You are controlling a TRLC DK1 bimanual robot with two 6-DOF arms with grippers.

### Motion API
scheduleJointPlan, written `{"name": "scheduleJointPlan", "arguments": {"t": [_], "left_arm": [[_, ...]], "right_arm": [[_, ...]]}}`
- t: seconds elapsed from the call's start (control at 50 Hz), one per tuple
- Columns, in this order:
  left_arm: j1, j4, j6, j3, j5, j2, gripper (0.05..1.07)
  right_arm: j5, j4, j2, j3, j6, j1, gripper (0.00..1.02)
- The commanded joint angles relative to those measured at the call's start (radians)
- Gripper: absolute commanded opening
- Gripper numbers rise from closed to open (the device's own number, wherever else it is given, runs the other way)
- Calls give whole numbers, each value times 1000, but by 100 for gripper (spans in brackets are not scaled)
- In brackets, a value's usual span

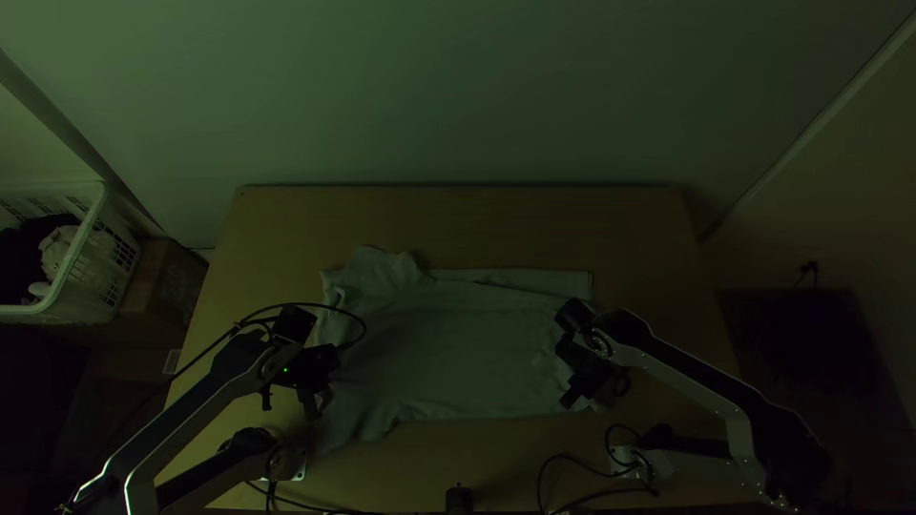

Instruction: Fold the t-shirt

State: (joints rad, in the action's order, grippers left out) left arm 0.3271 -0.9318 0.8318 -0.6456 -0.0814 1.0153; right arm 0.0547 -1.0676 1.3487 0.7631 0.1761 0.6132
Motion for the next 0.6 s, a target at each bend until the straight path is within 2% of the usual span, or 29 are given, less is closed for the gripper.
{"name": "scheduleJointPlan", "arguments": {"t": [0.0, 0.08, 0.2, 0.58], "left_arm": [[-56, -56, 39, -108, -27, 34, 8], [-76, -81, 38, -169, -34, 81, 8], [-74, -90, 20, -236, -52, 129, 8], [-114, -130, 4, -529, -54, 302, 8]], "right_arm": [[8, -35, -36, 44, 43, -50, 2], [31, -57, -37, 82, 68, -93, 2], [100, -88, -37, 162, 76, -144, 2], [128, -144, 33, 387, 123, -239, 2]]}}
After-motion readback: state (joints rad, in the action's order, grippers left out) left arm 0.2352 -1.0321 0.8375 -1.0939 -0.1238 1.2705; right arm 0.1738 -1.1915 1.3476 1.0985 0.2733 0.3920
